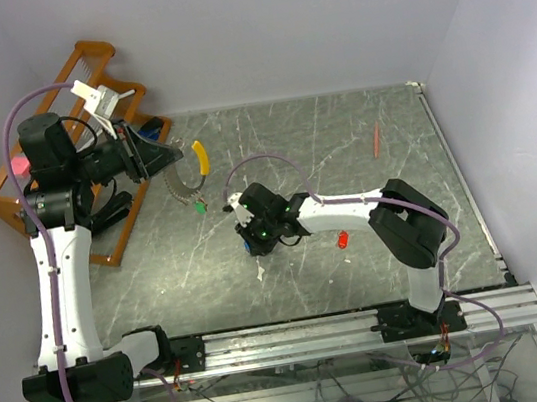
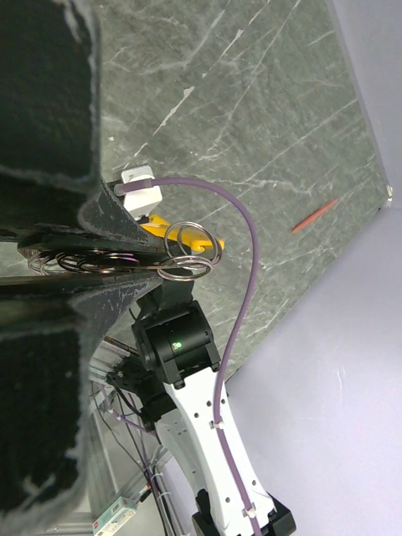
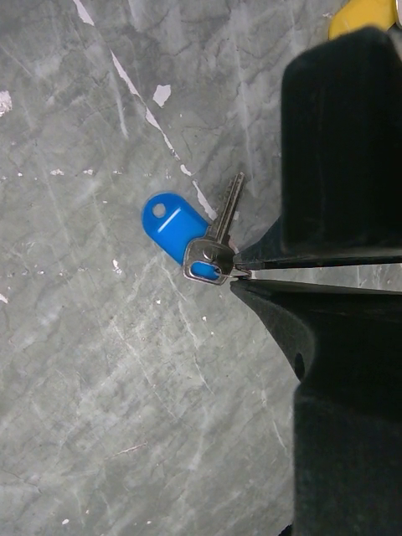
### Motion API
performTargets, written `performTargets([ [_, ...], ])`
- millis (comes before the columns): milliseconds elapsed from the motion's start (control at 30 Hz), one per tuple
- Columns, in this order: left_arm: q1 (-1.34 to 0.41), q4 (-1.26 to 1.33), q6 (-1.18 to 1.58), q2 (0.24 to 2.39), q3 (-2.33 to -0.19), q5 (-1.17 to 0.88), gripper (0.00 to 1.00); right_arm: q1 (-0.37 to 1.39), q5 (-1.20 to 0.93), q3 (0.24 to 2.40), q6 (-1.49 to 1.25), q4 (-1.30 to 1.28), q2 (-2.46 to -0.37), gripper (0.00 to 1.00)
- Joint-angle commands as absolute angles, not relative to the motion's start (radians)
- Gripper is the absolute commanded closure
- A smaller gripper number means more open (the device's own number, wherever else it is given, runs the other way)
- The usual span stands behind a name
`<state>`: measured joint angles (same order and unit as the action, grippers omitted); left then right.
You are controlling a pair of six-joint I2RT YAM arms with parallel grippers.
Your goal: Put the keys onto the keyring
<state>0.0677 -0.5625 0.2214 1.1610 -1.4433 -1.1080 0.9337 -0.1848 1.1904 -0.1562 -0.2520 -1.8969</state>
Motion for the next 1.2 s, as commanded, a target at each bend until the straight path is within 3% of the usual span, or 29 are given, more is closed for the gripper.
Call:
performTargets([
  [0,0.082,-0.512,0.242,1.137,-1.439,-1.142,0.93,0.941,-0.163,1.180,-0.147,-0.252,-1.897,0.89],
  [600,0.090,-0.487,0.261,1.131,-1.430,-1.153,0.93,0.943,-0.160,1.207,-0.147,-0.271,-1.932,0.82],
  [933,0.095,-0.487,0.261,1.129,-1.431,-1.155,0.93,0.947,-0.174,1.219,-0.141,-0.272,-1.942,0.99],
  [1167,0.094,-0.508,0.240,1.130,-1.434,-1.144,0.93,0.944,-0.145,1.178,-0.149,-0.231,-1.867,1.00],
])
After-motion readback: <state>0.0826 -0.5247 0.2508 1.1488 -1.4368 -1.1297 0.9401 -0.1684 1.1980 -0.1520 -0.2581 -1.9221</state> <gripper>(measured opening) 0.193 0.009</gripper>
